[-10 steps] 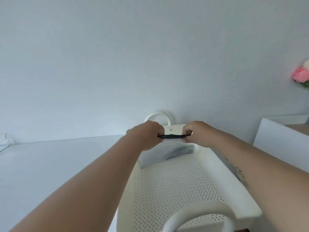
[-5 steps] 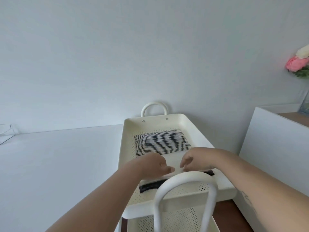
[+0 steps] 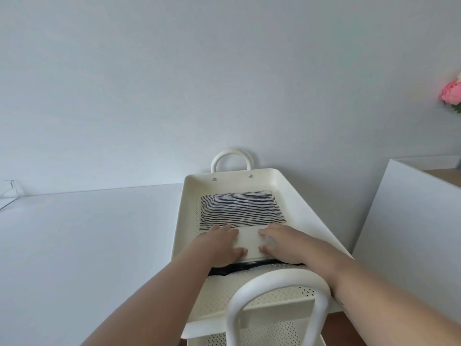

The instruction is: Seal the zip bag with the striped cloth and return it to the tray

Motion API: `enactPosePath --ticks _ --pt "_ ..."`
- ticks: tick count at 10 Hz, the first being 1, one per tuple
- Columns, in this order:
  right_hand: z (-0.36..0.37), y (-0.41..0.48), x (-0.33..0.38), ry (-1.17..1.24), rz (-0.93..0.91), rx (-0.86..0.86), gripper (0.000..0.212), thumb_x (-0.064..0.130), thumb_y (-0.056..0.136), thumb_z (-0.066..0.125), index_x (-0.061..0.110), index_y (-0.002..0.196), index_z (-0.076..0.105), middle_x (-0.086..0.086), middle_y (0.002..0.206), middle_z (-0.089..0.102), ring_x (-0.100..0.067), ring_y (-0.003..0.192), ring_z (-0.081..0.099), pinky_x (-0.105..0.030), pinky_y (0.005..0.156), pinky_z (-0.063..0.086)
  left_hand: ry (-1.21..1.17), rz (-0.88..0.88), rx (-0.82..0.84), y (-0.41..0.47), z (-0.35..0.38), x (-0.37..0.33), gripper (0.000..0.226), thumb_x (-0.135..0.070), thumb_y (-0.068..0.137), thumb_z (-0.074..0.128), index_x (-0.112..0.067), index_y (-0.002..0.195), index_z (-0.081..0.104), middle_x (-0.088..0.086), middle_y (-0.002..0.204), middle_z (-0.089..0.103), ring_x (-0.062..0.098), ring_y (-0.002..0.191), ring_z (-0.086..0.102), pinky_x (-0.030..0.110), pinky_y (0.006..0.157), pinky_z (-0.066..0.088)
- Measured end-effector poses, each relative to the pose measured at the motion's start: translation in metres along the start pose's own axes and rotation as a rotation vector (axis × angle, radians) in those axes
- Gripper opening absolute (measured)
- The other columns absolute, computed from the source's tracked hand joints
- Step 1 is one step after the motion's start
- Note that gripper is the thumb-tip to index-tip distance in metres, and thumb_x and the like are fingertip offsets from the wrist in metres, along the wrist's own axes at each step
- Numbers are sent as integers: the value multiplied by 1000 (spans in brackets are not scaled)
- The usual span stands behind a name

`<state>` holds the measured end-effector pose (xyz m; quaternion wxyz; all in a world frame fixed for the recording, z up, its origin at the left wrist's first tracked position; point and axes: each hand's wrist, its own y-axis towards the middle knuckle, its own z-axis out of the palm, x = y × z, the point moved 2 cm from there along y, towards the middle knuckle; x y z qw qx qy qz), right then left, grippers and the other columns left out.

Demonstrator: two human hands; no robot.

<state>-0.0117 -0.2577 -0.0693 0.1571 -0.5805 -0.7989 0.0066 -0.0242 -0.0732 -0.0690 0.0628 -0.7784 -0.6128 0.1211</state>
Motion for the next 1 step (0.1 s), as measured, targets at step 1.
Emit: enactPosePath --ticks 1 --pt "-8 6 4 -1 -33 -21 62 46 92 50 22 147 34 -3 156 30 -22 142 28 -34 116 22 -30 24 -63 -2 -9 -3 71 -58 91 43 -23 150 23 -1 161 17 25 146 17 46 116 22"
